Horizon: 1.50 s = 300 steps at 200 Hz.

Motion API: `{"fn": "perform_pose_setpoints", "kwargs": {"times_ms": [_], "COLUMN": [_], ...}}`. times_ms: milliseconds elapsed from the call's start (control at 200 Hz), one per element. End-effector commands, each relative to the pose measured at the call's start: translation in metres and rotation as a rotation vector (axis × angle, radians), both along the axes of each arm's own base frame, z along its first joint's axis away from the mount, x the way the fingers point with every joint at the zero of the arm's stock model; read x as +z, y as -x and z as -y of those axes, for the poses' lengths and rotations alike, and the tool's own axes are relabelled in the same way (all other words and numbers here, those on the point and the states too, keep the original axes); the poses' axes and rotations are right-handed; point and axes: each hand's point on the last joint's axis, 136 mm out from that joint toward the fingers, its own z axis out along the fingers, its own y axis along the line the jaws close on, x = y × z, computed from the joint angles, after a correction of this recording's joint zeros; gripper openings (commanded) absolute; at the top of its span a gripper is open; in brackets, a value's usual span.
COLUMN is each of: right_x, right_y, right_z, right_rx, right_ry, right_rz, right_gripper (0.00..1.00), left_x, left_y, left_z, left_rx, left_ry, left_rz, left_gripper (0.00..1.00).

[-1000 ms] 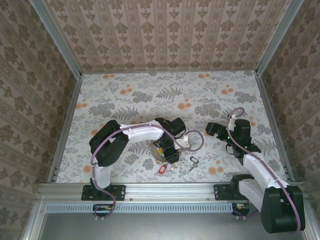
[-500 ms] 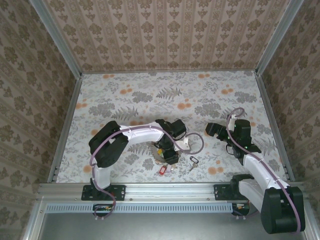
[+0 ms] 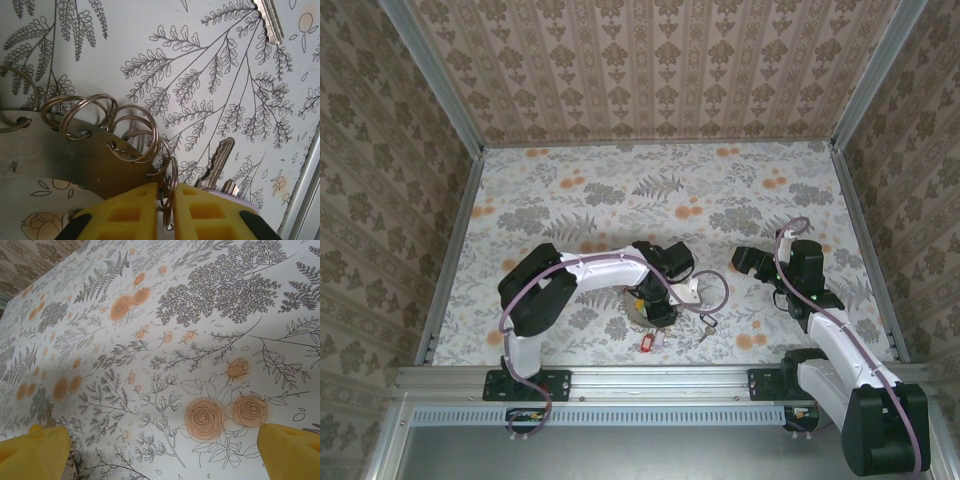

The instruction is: Put the keys on the keyring

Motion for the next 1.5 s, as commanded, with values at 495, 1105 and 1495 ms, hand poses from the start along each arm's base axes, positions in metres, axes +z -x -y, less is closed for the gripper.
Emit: {"fn": "perform_pose_setpoints", "kwargs": {"times_ms": [495,1105,1495], "right_x": [0.026,0.022,0.015], "right_y": [-0.009,-0.015,-0.023], "right_z": [0.002,-0.005,-0.016], "right_rx": [-0.012,0.011,0.048], "right_ry": [-0.008,-0.045,-0.046], "right_rz": [0.074,0.069,0.062], "right_gripper": [0.97,0.97,0.97], "left_x": [0.032,0.036,0.071], "left_y": [-0.074,-0.077,-0.159], "left_z": [-0.006,0.004,-0.019], "left_rx": [0.252,0.363,0.59], "left_ry": [0.068,0.105,0.205], "left_rz": [0.161,0.001,0.074], "left_gripper": [0.0,0.16,0.36]}}
